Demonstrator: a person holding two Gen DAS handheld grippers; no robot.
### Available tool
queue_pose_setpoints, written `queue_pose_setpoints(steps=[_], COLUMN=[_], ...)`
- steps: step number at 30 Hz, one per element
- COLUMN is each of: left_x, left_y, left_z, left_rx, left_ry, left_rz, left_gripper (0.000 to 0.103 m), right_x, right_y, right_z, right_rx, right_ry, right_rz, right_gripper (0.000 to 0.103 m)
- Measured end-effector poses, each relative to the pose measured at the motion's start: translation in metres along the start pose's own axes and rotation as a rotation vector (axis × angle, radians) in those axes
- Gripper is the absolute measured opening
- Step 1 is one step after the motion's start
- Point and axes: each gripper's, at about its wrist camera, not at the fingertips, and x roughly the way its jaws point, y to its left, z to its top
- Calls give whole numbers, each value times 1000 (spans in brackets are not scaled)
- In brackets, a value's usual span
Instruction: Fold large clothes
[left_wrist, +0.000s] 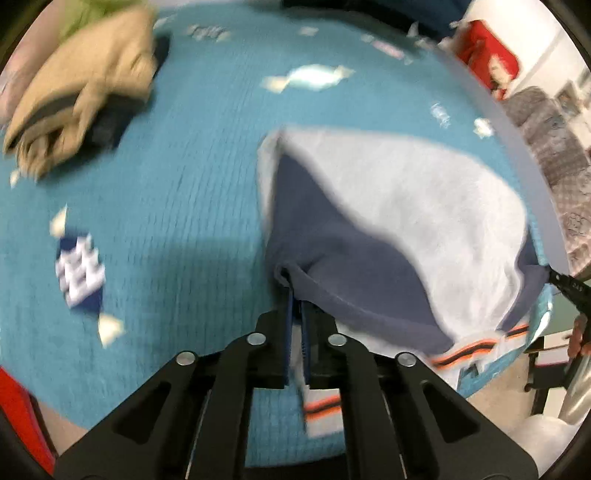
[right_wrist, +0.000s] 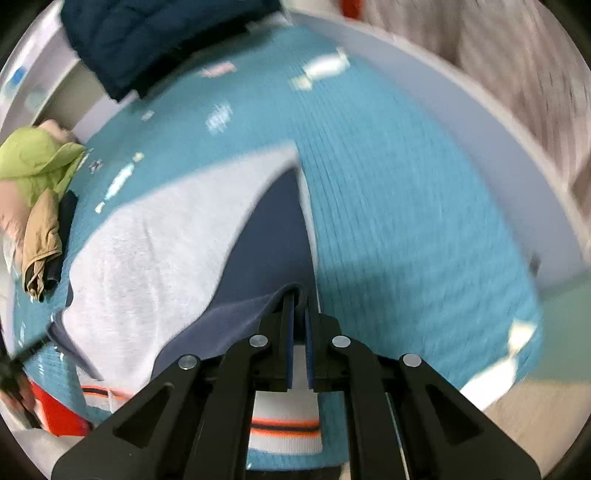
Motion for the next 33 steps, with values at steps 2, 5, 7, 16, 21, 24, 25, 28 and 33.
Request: queue_pose_setpoints(steps=[2, 5, 7, 16, 21, 24, 25, 28, 33], left_x=[3, -8, -18, -41, -23, 8, 15, 31, -4], left_y=[4, 5, 4, 0, 6, 6, 5, 2, -7], left_z=[-8, -12, -13, -12, -4, 0, 1, 1, -12], left_rx=[-19, -45, -31, -51, -133, -196, -194, -229, -198], left_ry=[14, -11, -27, -16, 6, 54, 55, 91, 49], left_rz=[-3, 0, -16, -128, -192, -221, -221, -190, -169], left_gripper=[3, 1, 1, 47, 55, 40, 28, 8, 6], right_x=[1, -4, -4, -45, -34, -3, 8, 30, 3], right_y=[2, 9, 8, -5, 8, 17, 17, 20, 16], right_z=[-4, -9, -12, -21, -15, -7, -4, -4, -20], right_rx=[-12, -38, -56, 85, 177, 209, 227, 301, 295], right_ry=[2, 5, 23, 41, 43, 38, 47, 118, 124], right_rz=[-15, -22, -26, 57, 188, 169, 178, 156, 129], right_gripper=[5, 5, 6, 49, 53, 50, 32, 2, 2])
